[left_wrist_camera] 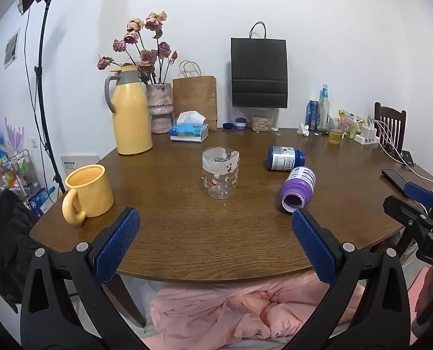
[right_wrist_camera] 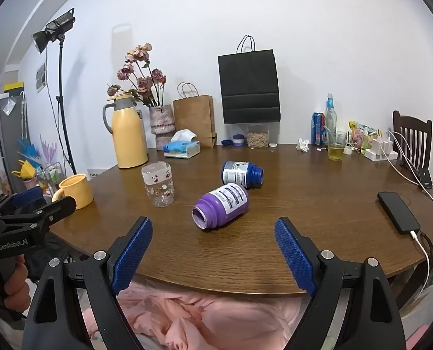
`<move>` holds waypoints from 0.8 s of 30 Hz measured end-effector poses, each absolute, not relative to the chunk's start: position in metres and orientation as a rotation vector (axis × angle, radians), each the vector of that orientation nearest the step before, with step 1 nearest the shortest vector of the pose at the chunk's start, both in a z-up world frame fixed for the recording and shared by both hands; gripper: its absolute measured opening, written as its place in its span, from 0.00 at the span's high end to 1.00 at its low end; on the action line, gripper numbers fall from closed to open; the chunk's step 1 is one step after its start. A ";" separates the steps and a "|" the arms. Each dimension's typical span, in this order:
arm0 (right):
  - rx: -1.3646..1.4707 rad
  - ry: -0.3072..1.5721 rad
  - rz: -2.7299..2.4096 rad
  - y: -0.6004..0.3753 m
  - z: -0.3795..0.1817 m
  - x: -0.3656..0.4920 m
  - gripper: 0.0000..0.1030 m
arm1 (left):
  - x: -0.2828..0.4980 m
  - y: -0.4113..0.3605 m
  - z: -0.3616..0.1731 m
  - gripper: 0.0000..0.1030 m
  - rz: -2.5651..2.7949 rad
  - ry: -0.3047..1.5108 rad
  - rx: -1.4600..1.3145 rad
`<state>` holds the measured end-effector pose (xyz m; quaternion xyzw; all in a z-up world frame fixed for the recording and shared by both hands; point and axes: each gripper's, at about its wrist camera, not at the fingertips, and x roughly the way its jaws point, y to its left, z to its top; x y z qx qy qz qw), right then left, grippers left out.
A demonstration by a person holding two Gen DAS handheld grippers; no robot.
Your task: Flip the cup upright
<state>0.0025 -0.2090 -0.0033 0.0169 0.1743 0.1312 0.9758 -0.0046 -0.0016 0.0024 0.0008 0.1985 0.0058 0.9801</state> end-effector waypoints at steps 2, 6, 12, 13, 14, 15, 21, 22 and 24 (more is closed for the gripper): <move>0.034 0.350 0.264 -0.208 -0.003 0.003 0.13 | -0.005 -0.002 0.002 0.00 0.012 0.400 0.001; 0.040 0.348 0.265 -0.210 -0.004 0.003 0.13 | -0.004 0.002 0.007 0.00 0.018 0.397 0.002; 0.047 0.353 0.264 -0.211 -0.001 0.003 0.13 | -0.004 0.001 0.006 0.00 0.022 0.396 0.003; 0.050 0.355 0.263 -0.213 -0.002 0.004 0.13 | -0.004 0.001 0.006 0.00 0.022 0.396 0.004; 0.052 0.357 0.264 -0.214 -0.002 0.005 0.13 | -0.004 0.001 0.005 0.00 0.022 0.396 0.004; 0.054 0.359 0.266 -0.216 -0.003 0.006 0.13 | -0.004 0.001 0.005 0.00 0.022 0.397 0.004; 0.039 0.351 0.269 -0.210 -0.004 0.002 0.13 | -0.004 0.001 0.004 0.00 0.026 0.399 0.003; 0.039 0.351 0.268 -0.210 -0.004 0.002 0.13 | -0.004 0.001 0.004 0.00 0.025 0.399 0.003; 0.038 0.352 0.270 -0.209 -0.005 0.002 0.13 | -0.002 0.002 0.003 0.00 0.027 0.399 0.002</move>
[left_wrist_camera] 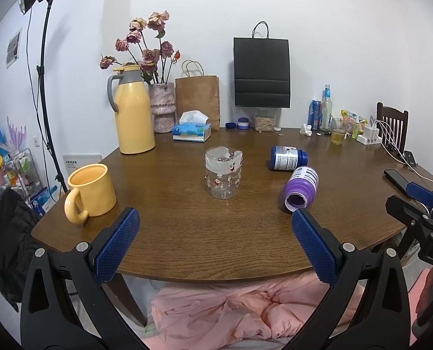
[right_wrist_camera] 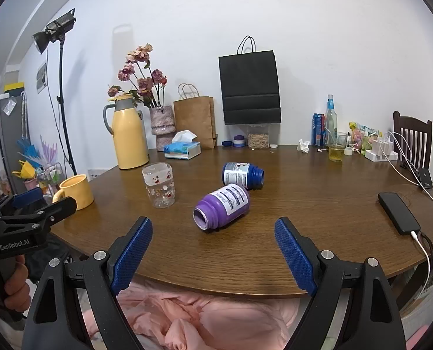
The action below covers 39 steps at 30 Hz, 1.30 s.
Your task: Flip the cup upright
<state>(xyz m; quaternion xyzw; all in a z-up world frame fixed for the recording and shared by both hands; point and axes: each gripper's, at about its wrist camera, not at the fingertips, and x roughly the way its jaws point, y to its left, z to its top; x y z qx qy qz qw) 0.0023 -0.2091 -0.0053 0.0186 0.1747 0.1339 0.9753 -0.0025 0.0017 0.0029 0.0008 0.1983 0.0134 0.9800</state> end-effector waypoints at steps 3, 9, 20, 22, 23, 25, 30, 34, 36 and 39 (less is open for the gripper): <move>0.035 0.354 0.270 -0.208 -0.006 0.003 0.13 | -0.002 0.002 0.002 0.00 0.027 0.401 0.001; 0.034 0.355 0.270 -0.208 -0.006 0.003 0.13 | -0.001 0.003 0.001 0.00 0.028 0.401 0.001; 0.034 0.354 0.271 -0.207 -0.007 0.003 0.13 | -0.001 0.002 0.000 0.00 0.027 0.403 0.001; 0.036 0.354 0.270 -0.207 -0.007 0.002 0.13 | -0.001 0.002 0.000 0.00 0.026 0.403 0.002; 0.036 0.352 0.270 -0.207 -0.007 0.002 0.13 | -0.001 0.002 -0.001 0.00 0.026 0.405 0.003; 0.036 0.351 0.270 -0.206 -0.007 0.002 0.13 | -0.002 0.003 -0.001 0.00 0.026 0.403 0.002; 0.034 0.351 0.272 -0.206 -0.007 0.002 0.13 | -0.001 0.003 -0.001 0.00 0.025 0.405 0.003; 0.036 0.355 0.271 -0.205 -0.008 0.002 0.13 | -0.001 0.003 -0.001 0.00 0.025 0.405 0.003; 0.035 0.357 0.270 -0.204 -0.008 0.002 0.13 | -0.002 0.003 -0.001 0.00 0.024 0.404 0.003; 0.041 0.355 0.271 -0.204 -0.009 0.002 0.13 | -0.001 0.002 -0.002 0.00 0.022 0.407 0.004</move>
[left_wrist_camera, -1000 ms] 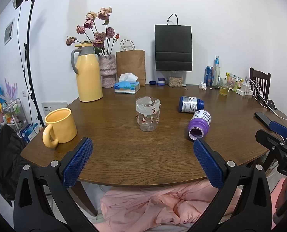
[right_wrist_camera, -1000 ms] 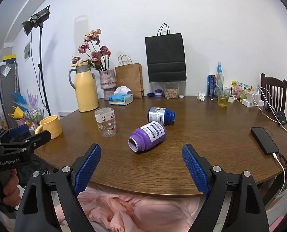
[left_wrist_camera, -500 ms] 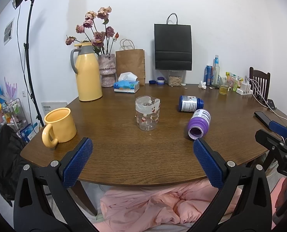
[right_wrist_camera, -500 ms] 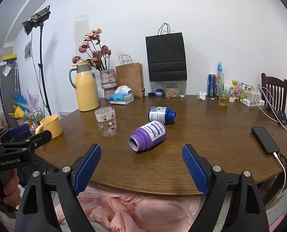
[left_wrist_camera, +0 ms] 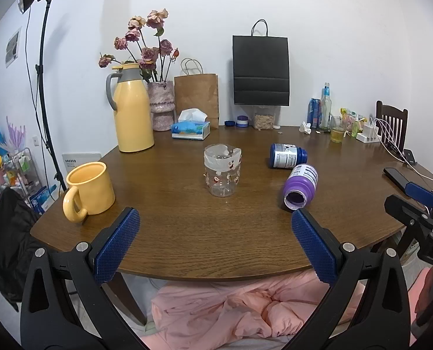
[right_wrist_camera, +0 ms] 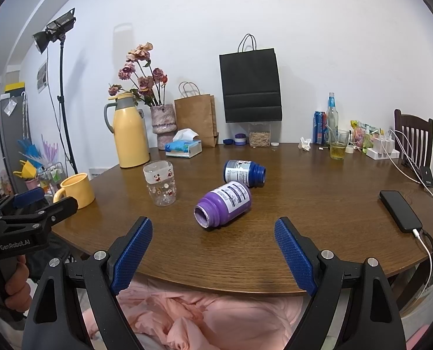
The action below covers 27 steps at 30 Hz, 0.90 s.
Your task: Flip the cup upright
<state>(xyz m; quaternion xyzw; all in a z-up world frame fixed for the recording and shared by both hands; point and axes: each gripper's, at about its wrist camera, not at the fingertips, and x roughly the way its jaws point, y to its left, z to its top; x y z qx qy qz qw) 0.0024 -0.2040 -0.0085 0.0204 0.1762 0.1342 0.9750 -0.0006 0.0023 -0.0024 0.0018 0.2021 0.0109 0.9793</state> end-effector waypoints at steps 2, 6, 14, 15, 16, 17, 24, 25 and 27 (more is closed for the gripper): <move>0.048 0.358 0.272 -0.204 -0.010 0.005 0.13 | 0.002 0.001 -0.003 0.00 0.018 0.410 0.006; 0.023 0.361 0.304 -0.204 -0.008 0.030 0.13 | 0.019 -0.002 0.000 0.00 0.003 0.402 0.030; 0.016 0.506 0.336 -0.214 -0.017 0.154 0.13 | 0.095 -0.039 0.040 0.00 -0.216 0.322 0.142; 0.017 0.535 0.334 -0.219 -0.019 0.172 0.13 | 0.110 -0.050 0.041 0.00 -0.252 0.340 0.183; 0.032 0.554 0.332 -0.227 -0.020 0.184 0.13 | 0.124 -0.059 0.041 0.00 -0.275 0.357 0.214; 0.053 0.566 0.346 -0.235 -0.020 0.195 0.13 | 0.140 -0.068 0.041 0.00 -0.292 0.376 0.244; 0.154 0.644 0.399 -0.273 -0.029 0.274 0.35 | 0.256 -0.127 0.035 0.00 -0.449 0.562 0.437; 0.158 0.672 0.408 -0.273 -0.033 0.285 0.37 | 0.271 -0.138 0.032 0.00 -0.477 0.593 0.503; 0.138 0.722 0.417 -0.270 -0.042 0.305 0.37 | 0.296 -0.157 0.024 0.06 -0.501 0.634 0.640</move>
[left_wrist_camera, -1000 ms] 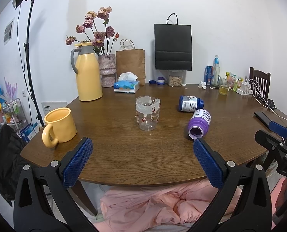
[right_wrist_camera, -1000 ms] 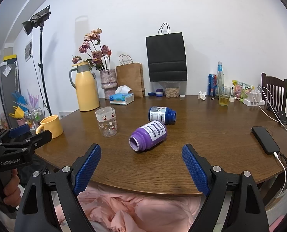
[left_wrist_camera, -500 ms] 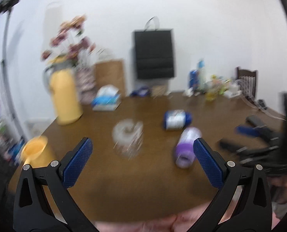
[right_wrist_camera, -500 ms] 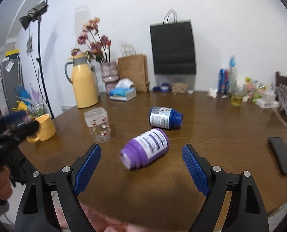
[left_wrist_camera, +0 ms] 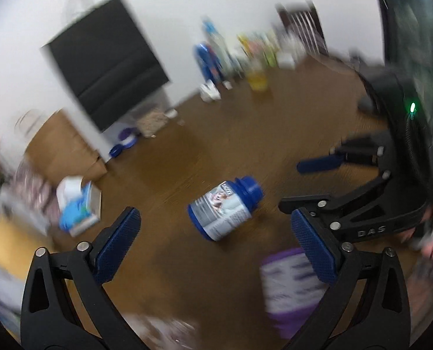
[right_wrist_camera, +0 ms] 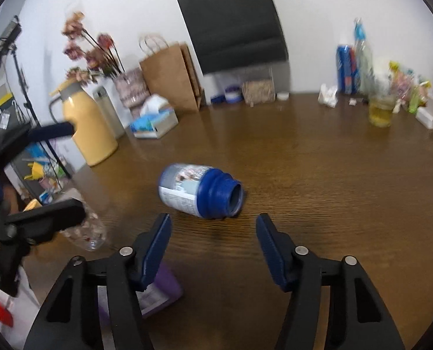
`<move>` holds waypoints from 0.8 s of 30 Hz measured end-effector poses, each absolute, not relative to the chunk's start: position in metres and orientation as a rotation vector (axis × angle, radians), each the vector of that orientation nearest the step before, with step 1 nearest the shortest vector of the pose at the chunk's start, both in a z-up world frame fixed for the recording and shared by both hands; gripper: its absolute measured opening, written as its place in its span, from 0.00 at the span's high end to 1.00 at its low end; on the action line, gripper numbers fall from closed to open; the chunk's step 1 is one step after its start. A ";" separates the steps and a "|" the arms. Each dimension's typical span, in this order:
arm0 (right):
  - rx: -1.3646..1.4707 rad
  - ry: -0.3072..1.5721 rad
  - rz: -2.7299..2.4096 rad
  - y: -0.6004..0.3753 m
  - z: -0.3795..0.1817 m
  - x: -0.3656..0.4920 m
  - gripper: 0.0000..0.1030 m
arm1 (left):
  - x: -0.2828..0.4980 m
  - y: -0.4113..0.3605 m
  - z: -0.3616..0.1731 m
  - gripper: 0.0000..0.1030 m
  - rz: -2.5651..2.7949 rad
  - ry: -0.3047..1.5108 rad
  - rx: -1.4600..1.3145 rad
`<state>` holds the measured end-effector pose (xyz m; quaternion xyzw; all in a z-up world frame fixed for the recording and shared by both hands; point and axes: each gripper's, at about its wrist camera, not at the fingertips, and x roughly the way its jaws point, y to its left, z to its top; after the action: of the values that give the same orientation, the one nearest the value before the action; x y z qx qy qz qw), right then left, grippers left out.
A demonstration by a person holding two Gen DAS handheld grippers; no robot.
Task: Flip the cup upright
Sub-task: 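Grasp the lying blue bottle around its body with the left gripper and lift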
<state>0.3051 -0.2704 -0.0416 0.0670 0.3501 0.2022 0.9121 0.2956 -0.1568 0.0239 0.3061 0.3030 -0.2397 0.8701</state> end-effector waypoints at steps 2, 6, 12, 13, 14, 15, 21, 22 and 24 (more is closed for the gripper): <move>0.136 0.760 0.433 -0.268 -0.052 0.325 0.37 | 0.314 -0.169 0.010 0.07 -0.573 0.674 0.771; 0.166 0.817 0.447 -0.267 -0.068 0.358 0.37 | 0.346 -0.171 -0.020 0.10 -0.666 0.781 0.898; 0.210 0.822 0.461 -0.277 -0.075 0.395 0.37 | 0.391 -0.172 -0.051 0.25 -0.714 0.924 0.924; 0.215 0.825 0.463 -0.279 -0.076 0.398 0.37 | 0.396 -0.175 -0.054 0.25 -0.700 0.917 0.932; 0.218 0.829 0.464 -0.279 -0.077 0.401 0.37 | 0.404 -0.176 -0.055 0.25 -0.683 0.919 0.937; 0.227 0.831 0.463 -0.281 -0.079 0.401 0.37 | 0.412 -0.179 -0.056 0.25 -0.674 0.925 0.932; 0.258 0.798 0.428 -0.294 -0.075 0.399 0.37 | 0.453 -0.191 -0.080 0.42 -0.669 1.025 0.920; 0.264 0.795 0.422 -0.296 -0.075 0.399 0.37 | 0.461 -0.191 -0.076 0.42 -0.694 1.029 0.867; 0.279 0.794 0.419 -0.300 -0.076 0.399 0.37 | 0.476 -0.191 -0.075 0.42 -0.653 1.058 0.822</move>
<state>0.3985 -0.3001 -0.0757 0.1343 0.3826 0.2018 0.8915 0.4760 -0.1911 -0.0745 0.3742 0.4812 -0.2970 0.7350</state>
